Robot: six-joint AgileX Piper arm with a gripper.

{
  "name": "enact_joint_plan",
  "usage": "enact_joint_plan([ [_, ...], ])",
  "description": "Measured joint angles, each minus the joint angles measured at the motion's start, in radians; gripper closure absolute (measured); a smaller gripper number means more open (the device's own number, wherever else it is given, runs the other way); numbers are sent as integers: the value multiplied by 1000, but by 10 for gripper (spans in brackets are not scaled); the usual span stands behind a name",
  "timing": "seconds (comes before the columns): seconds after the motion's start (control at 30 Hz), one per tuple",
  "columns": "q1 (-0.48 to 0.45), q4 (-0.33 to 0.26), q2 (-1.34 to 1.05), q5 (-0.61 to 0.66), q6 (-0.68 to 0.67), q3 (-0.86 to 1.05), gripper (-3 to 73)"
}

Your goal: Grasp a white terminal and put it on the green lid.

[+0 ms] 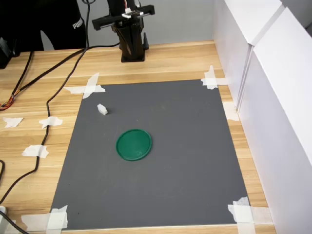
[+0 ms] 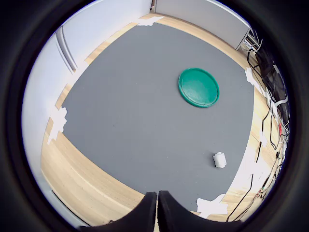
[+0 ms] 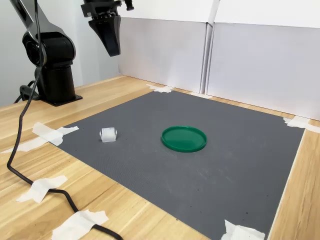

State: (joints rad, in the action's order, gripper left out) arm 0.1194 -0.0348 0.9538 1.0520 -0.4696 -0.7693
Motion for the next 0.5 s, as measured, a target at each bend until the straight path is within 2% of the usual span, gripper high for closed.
enact_joint_plan([
  [0.1, -74, -48, 31, 1, -62, -1, 625],
  [0.23, -193, -108, 64, 1, -188, -1, 497],
  [0.5, -328, -107, 137, 2, -351, -16, 161],
])
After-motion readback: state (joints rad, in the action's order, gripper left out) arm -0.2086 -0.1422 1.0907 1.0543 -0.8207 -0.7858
